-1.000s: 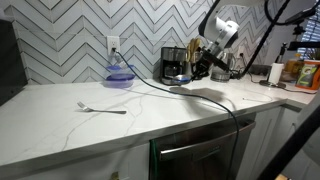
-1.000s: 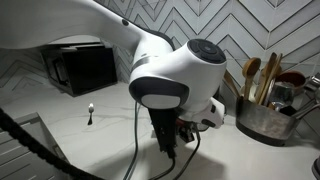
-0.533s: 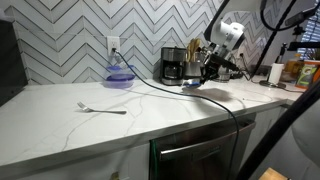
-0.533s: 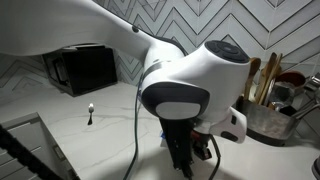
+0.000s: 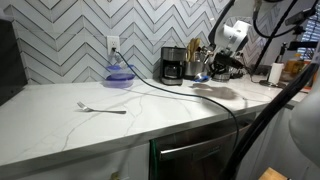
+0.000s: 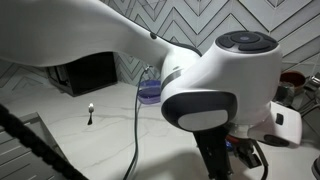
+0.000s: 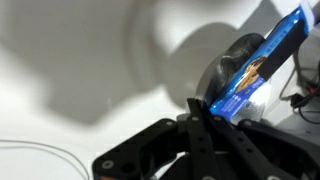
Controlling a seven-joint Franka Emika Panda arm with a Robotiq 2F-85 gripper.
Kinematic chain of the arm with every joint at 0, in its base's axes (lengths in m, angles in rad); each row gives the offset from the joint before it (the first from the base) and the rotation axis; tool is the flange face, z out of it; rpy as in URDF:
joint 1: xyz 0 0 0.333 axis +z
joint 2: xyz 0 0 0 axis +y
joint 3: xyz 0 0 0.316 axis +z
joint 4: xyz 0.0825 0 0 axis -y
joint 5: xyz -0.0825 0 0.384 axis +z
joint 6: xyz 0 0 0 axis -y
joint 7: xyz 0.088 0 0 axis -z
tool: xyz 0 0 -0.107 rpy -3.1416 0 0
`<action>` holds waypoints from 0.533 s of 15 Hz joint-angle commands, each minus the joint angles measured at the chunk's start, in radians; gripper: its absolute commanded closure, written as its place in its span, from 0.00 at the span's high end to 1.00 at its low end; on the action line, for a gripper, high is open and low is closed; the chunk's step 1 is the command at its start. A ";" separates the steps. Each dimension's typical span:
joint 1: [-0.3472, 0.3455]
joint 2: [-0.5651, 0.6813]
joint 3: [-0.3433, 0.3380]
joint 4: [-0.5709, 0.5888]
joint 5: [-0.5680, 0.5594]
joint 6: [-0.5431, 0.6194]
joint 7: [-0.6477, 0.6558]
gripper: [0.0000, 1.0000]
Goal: Pick up the metal plate and pour the sachet in front of the coffee maker and then put the plate next to the sachet
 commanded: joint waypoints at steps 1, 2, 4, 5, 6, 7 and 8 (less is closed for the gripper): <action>-0.002 0.032 0.007 0.003 -0.088 0.215 0.027 0.01; 0.002 0.038 0.007 -0.005 -0.119 0.282 0.027 0.01; 0.011 0.048 -0.001 -0.025 -0.192 0.396 0.037 0.01; 0.015 0.052 -0.007 -0.032 -0.228 0.434 0.048 0.01; 0.018 0.059 -0.013 -0.037 -0.260 0.474 0.059 0.01; 0.021 0.063 -0.021 -0.039 -0.290 0.495 0.076 0.01; 0.026 0.070 -0.035 -0.037 -0.322 0.512 0.096 0.01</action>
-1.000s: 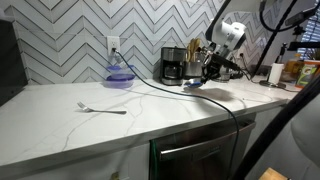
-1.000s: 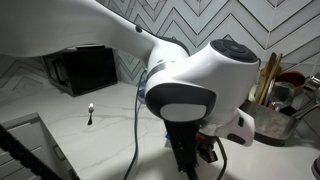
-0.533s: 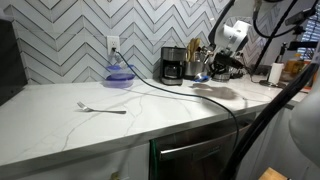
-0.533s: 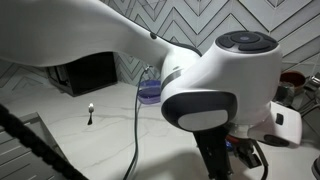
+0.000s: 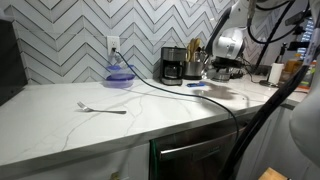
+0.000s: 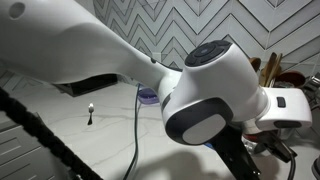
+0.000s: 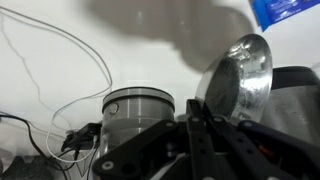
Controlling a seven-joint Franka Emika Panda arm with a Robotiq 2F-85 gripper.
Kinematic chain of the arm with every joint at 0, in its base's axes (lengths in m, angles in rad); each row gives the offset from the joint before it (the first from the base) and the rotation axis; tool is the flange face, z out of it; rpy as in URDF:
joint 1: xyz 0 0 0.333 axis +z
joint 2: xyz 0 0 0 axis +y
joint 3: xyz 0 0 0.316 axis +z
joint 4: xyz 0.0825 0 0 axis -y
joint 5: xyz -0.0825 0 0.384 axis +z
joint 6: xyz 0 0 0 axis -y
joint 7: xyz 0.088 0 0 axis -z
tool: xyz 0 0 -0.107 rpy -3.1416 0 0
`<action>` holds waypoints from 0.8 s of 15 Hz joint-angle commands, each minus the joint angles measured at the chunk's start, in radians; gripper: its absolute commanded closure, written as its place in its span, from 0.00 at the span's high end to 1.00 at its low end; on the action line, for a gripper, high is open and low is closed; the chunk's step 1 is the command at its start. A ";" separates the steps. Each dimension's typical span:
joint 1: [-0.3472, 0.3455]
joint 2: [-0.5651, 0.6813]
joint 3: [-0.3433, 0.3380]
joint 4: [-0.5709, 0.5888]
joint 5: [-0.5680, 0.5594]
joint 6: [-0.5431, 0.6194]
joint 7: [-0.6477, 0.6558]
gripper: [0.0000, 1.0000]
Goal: Pick up the metal plate and pour the sachet in front of the coffee maker and then put the plate next to the sachet
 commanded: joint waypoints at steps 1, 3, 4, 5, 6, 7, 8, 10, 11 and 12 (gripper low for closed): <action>0.024 0.014 -0.057 -0.017 -0.127 0.067 0.089 0.01; 0.041 0.006 -0.103 -0.018 -0.186 0.004 0.136 0.01; 0.041 -0.003 -0.115 -0.016 -0.211 -0.048 0.145 0.01; 0.024 -0.013 -0.103 -0.008 -0.217 -0.105 0.140 0.01; 0.002 -0.022 -0.083 0.001 -0.211 -0.164 0.127 0.01; -0.013 -0.029 -0.068 0.009 -0.200 -0.216 0.115 0.01; -0.025 -0.032 -0.057 0.020 -0.189 -0.266 0.106 0.01; -0.039 -0.040 -0.037 0.034 -0.169 -0.355 0.088 0.01; -0.043 -0.043 -0.030 0.040 -0.160 -0.394 0.082 0.01; -0.047 -0.046 -0.023 0.050 -0.153 -0.439 0.076 0.01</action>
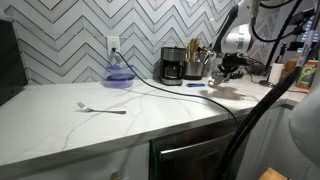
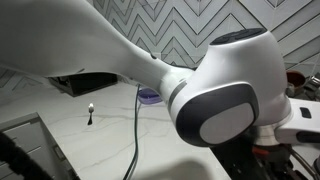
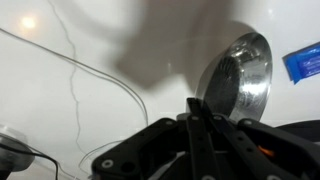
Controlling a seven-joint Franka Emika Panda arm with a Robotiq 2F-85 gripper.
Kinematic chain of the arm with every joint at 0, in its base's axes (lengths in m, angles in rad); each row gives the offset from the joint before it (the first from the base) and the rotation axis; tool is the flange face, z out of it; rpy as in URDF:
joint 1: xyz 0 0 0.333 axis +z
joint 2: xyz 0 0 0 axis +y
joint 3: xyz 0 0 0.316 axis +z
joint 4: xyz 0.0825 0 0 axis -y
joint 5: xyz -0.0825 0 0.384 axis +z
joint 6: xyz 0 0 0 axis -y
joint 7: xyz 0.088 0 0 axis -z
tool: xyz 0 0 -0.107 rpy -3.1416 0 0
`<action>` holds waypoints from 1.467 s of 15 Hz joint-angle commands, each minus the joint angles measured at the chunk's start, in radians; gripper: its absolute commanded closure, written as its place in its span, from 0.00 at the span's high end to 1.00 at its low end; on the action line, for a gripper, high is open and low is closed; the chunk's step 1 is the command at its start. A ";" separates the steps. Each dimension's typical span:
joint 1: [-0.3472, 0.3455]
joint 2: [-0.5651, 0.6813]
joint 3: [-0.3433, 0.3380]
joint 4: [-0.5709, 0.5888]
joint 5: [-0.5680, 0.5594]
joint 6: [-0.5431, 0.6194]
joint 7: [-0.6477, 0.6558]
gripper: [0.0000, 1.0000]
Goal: Pick up the metal plate and pour the sachet in front of the coffee maker and then put the plate next to the sachet
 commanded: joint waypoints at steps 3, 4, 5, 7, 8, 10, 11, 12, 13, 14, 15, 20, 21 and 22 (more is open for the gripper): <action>-0.045 -0.028 0.055 0.041 0.031 -0.233 -0.046 0.01; -0.046 -0.026 0.054 0.053 0.030 -0.265 -0.044 0.01; -0.047 -0.024 0.052 0.065 0.029 -0.293 -0.043 0.01; -0.059 -0.022 0.058 0.089 0.045 -0.356 -0.064 0.01; -0.066 -0.020 0.066 0.098 0.061 -0.385 -0.085 0.01; -0.079 -0.020 0.083 0.114 0.108 -0.456 -0.125 0.01; -0.085 -0.020 0.090 0.121 0.131 -0.490 -0.147 0.01; -0.091 -0.024 0.100 0.124 0.161 -0.528 -0.172 0.01; -0.096 -0.024 0.107 0.129 0.189 -0.556 -0.199 0.01; -0.099 -0.025 0.114 0.131 0.214 -0.585 -0.220 0.01; -0.099 -0.021 0.118 0.139 0.231 -0.613 -0.229 0.01; -0.099 0.015 0.133 0.171 0.290 -0.726 -0.277 0.01; -0.103 0.027 0.134 0.181 0.302 -0.746 -0.282 0.01; -0.108 0.046 0.136 0.198 0.315 -0.774 -0.287 0.01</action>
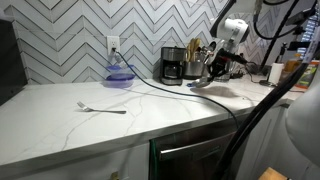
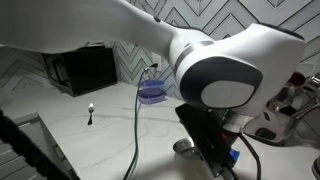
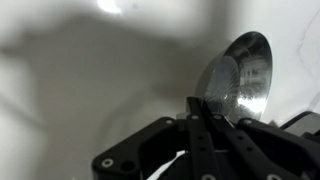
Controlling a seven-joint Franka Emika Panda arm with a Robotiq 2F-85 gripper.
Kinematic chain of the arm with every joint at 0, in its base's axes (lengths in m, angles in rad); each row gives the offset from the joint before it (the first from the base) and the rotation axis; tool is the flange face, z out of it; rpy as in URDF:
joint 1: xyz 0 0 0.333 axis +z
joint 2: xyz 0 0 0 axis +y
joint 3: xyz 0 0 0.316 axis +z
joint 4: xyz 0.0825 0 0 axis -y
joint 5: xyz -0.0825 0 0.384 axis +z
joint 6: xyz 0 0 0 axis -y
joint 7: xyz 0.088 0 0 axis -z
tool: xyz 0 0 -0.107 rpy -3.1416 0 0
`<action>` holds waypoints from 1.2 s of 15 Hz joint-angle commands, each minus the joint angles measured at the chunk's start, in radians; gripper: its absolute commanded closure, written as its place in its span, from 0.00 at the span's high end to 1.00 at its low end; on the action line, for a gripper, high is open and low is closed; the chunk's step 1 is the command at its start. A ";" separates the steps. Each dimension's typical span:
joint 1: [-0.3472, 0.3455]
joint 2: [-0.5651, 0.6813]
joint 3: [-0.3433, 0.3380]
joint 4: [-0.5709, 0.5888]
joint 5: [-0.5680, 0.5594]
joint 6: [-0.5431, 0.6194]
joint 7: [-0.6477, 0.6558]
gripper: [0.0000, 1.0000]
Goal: Pick up the metal plate and pour the sachet in front of the coffee maker and then put the plate next to the sachet
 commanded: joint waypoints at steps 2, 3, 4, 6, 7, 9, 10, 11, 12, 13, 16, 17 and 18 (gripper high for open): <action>-0.053 0.086 0.028 0.084 0.094 -0.123 -0.070 0.01; -0.062 0.104 0.033 0.098 0.115 -0.143 -0.088 0.01; -0.072 0.120 0.039 0.112 0.132 -0.160 -0.102 0.01; -0.089 0.155 0.046 0.146 0.144 -0.197 -0.130 0.01; -0.097 0.171 0.051 0.159 0.149 -0.208 -0.141 0.01; -0.113 0.197 0.059 0.188 0.147 -0.225 -0.150 0.01; -0.120 0.209 0.063 0.203 0.144 -0.229 -0.152 0.01; -0.124 0.216 0.066 0.216 0.141 -0.232 -0.152 0.01; -0.128 0.223 0.069 0.228 0.135 -0.235 -0.152 0.17; -0.129 0.227 0.070 0.237 0.128 -0.227 -0.151 0.28; -0.132 0.237 0.073 0.257 0.112 -0.217 -0.146 0.50; -0.132 0.238 0.074 0.261 0.108 -0.215 -0.145 0.56; -0.129 0.235 0.073 0.263 0.102 -0.214 -0.138 0.63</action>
